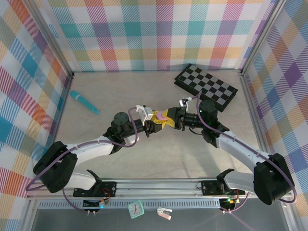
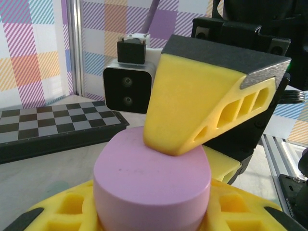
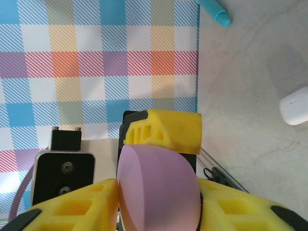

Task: Insert wireless bluetooth earbuds into charging case

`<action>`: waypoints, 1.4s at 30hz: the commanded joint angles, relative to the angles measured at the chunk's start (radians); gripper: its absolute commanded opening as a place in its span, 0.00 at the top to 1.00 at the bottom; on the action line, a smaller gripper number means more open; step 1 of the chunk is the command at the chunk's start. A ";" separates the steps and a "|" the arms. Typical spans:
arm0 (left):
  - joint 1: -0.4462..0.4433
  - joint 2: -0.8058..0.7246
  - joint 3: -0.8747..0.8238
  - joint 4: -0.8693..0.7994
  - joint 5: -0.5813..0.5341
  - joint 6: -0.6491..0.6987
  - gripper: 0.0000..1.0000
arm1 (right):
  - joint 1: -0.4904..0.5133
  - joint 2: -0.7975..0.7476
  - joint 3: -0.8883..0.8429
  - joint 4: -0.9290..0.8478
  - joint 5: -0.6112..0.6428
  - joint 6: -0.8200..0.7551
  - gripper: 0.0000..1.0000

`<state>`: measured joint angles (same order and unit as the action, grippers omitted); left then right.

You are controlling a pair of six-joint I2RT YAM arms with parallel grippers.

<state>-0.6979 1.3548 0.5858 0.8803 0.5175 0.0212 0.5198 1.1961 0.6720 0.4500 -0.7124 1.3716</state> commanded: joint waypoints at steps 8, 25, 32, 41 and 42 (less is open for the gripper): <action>-0.012 -0.023 0.011 0.101 0.053 -0.016 0.63 | 0.005 0.031 0.017 0.018 -0.017 -0.041 0.82; -0.012 -0.136 -0.054 -0.107 0.014 0.078 0.05 | -0.066 -0.033 0.060 -0.342 0.162 -0.323 0.84; -0.011 -0.280 -0.060 -0.409 -0.075 0.188 0.00 | -0.204 0.068 0.080 -0.444 0.243 -0.433 0.81; -0.012 -0.385 -0.051 -0.649 -0.128 0.229 0.00 | -0.329 0.312 0.159 -0.502 0.340 -0.588 0.81; -0.012 -0.395 -0.051 -0.667 -0.146 0.229 0.00 | -0.330 0.337 0.176 -0.522 0.364 -0.615 0.81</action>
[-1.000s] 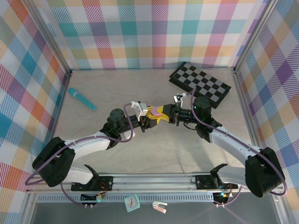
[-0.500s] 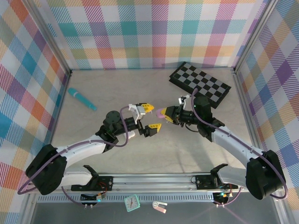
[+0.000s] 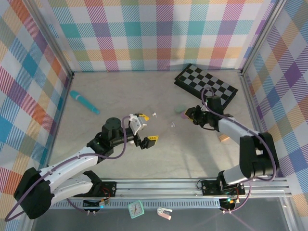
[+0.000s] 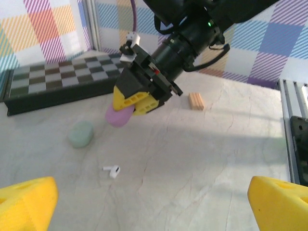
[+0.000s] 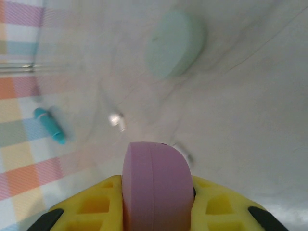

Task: Insert wireless bluetooth earbuds into charging case

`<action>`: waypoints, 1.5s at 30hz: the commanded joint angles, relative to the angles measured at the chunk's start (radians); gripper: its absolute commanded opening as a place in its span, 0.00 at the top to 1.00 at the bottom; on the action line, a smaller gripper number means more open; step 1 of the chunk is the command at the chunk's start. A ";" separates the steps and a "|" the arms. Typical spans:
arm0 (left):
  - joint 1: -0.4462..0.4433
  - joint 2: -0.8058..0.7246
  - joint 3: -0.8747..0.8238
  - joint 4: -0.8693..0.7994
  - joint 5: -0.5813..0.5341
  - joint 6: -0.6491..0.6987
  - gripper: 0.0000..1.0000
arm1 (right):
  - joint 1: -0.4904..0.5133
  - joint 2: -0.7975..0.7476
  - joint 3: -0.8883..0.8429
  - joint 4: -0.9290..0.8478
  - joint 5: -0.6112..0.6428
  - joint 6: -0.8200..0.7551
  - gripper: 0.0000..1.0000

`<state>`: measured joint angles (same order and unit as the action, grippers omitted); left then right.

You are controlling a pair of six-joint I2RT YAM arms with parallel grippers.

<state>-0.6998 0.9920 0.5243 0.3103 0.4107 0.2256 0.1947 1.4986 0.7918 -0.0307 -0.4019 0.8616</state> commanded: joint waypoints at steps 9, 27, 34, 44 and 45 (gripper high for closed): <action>-0.009 -0.020 0.121 -0.410 -0.260 0.039 0.00 | -0.018 0.227 0.104 -0.048 0.091 -0.141 0.79; 0.103 0.170 0.259 -0.840 -0.603 -0.018 0.00 | -0.017 -0.043 0.078 -0.294 0.285 -0.307 0.20; 0.102 0.381 0.325 -0.883 -0.582 0.006 0.02 | -0.015 -0.192 0.020 -0.323 0.244 -0.333 0.19; 0.100 0.556 0.385 -0.923 -0.515 0.098 0.09 | -0.015 -0.223 0.011 -0.343 0.199 -0.365 0.19; 0.100 0.573 0.390 -0.926 -0.505 0.107 0.12 | -0.015 -0.222 0.013 -0.344 0.202 -0.365 0.19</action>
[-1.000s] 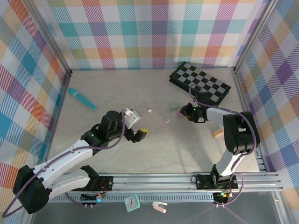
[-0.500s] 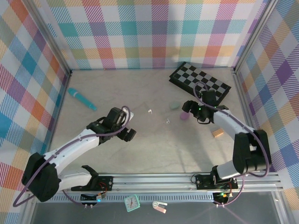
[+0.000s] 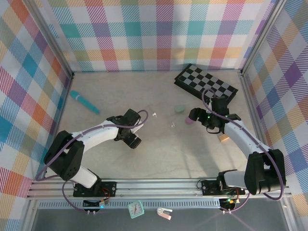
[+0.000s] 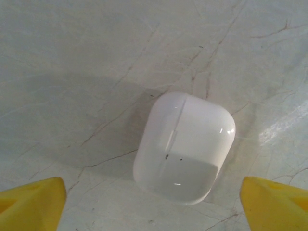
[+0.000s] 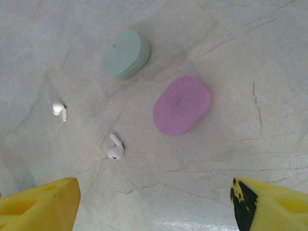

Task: Insert wireless bluetooth earbuds into charging case

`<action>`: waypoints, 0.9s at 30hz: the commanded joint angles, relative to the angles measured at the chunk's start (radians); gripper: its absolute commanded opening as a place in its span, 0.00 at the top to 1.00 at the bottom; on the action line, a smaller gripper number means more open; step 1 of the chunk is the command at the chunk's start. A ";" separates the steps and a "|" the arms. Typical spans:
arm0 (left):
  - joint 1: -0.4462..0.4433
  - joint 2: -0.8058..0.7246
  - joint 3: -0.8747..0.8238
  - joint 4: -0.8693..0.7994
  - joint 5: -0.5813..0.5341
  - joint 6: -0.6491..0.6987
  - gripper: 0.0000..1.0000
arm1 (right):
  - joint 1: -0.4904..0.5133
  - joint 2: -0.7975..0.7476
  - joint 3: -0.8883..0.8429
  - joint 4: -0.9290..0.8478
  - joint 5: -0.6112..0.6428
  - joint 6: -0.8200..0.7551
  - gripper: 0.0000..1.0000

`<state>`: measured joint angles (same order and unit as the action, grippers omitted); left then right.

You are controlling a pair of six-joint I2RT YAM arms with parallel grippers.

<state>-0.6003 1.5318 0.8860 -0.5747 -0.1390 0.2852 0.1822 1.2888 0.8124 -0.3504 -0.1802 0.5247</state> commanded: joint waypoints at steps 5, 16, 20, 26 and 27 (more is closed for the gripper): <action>0.000 0.101 0.034 -0.031 0.085 0.065 0.21 | -0.003 -0.016 -0.010 -0.022 -0.018 -0.027 0.19; -0.001 0.117 0.039 -0.029 0.085 0.068 0.54 | -0.003 -0.044 -0.021 -0.041 -0.027 -0.020 0.19; -0.012 0.071 0.038 -0.003 0.077 0.057 0.54 | -0.003 -0.065 -0.019 -0.041 -0.093 -0.025 0.19; -0.038 -0.096 -0.031 0.182 0.170 0.086 0.54 | -0.003 -0.089 -0.019 -0.047 -0.286 -0.094 0.21; -0.038 -0.134 -0.050 0.226 0.195 0.092 0.55 | -0.004 -0.092 -0.019 -0.047 -0.337 -0.101 0.21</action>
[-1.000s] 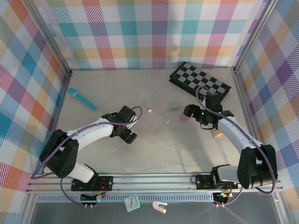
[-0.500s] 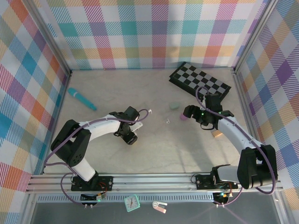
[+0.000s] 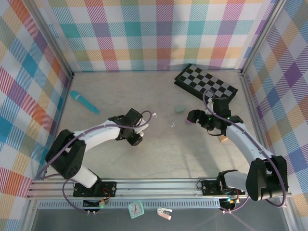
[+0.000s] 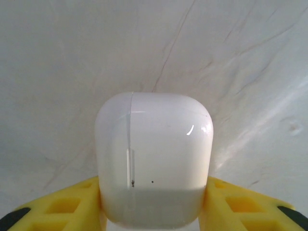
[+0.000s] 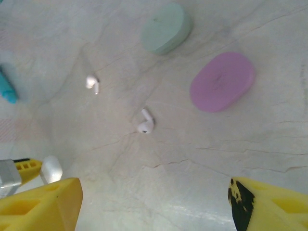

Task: Insert wireless bluetooth earbuds into charging case

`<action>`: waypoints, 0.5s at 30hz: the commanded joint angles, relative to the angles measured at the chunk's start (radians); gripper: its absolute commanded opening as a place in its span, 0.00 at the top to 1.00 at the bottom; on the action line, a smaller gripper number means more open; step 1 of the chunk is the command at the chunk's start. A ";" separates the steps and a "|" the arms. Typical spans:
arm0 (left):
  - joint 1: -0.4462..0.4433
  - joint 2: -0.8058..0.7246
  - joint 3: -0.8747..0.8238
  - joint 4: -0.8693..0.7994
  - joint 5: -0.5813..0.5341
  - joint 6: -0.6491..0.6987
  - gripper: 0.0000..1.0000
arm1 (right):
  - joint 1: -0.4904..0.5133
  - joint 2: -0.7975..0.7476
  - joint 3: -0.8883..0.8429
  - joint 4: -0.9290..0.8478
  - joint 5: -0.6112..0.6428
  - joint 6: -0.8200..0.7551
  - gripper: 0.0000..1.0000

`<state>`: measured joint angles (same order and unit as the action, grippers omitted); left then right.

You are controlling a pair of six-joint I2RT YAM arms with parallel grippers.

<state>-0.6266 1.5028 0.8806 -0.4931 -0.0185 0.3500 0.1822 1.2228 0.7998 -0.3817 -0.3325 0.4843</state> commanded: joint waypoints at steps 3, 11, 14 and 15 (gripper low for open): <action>-0.018 -0.201 -0.097 0.261 0.162 0.072 0.55 | 0.001 -0.025 -0.001 -0.019 -0.314 -0.068 0.22; -0.083 -0.323 -0.153 0.383 0.198 0.208 0.57 | 0.092 -0.018 0.044 -0.033 -0.380 -0.100 0.27; -0.109 -0.346 -0.167 0.412 0.224 0.251 0.58 | 0.154 0.007 0.083 -0.039 -0.385 -0.099 0.28; -0.118 -0.355 -0.172 0.421 0.224 0.266 0.58 | 0.181 0.020 0.100 -0.042 -0.383 -0.099 0.28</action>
<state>-0.7162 1.1797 0.7273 -0.1383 0.1585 0.5400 0.3161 1.2224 0.8368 -0.4137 -0.6628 0.4164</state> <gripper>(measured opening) 0.426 0.722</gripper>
